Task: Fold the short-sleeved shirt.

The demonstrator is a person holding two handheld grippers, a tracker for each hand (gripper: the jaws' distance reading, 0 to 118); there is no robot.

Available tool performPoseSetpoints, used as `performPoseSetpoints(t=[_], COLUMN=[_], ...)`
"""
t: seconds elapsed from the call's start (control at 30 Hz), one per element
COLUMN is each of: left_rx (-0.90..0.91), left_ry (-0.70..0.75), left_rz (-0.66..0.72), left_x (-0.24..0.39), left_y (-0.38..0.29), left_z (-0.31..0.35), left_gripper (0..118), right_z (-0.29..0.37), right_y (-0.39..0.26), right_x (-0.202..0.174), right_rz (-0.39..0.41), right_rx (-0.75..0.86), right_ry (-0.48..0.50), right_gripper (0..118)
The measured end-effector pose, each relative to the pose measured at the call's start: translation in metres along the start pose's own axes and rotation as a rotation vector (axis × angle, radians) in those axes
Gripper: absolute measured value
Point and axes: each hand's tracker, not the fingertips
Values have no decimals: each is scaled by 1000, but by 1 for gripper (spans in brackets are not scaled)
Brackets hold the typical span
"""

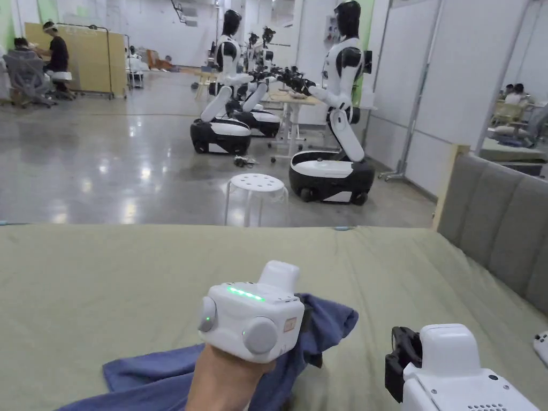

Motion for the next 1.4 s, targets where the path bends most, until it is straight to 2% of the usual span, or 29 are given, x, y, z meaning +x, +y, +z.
performPoseSetpoints(t=[0.1,0.23,0.4,0.43,0.47,0.5,0.6,0.73,0.87,0.97,1.0,1.03,1.07,1.1,1.23,1.4], left_rx=[-86,-263,-276,-254,-229,-168,-64,78,47,12,-6,-36,-60,-40,-109,-205], left_ry=[-20,35,20,14,8,5,42,104,219,328,326,318,383,441,442,486], left_rz=[-3,-15,-2,3,-2,-21,-83,-58,-16,61,95,124,129,135,222,240], left_x=[26,34,39,39,37,38,35,12,-31,-67,-84,-97,-111,-124,-187,-250], left_y=[-13,-54,-75,-75,-74,-74,-73,-90,-128,-161,-169,-175,-182,-186,-186,-183], left_z=[-32,-75,-82,-79,-74,-64,-17,74,147,186,195,203,207,213,214,175], left_gripper=[8,8,10,27,56,76,76,76,76,73,59,27,3,3,3,3], right_z=[5,5,3,2,2,1,3,4,6,4,2,0,-2,-4,-9,-14], right_y=[-6,-15,-21,-21,-22,-21,-21,-27,-37,-46,-49,-53,-56,-58,-61,-61], right_x=[23,42,47,46,44,41,26,-2,-35,-58,-66,-72,-78,-83,-97,-98], right_rz=[-8,-25,-41,-40,-39,-38,-27,-14,-32,-27,-20,-15,-9,-4,15,35], right_rx=[-7,-19,-31,-32,-34,-38,-34,-27,-27,-42,-51,-60,-73,-88,-112,-123], right_ry=[-37,-70,-77,-74,-71,-63,-33,27,101,145,161,172,184,196,214,209], right_gripper=[6,6,6,6,6,6,6,6,6,6,6,6,6,6,6,6])
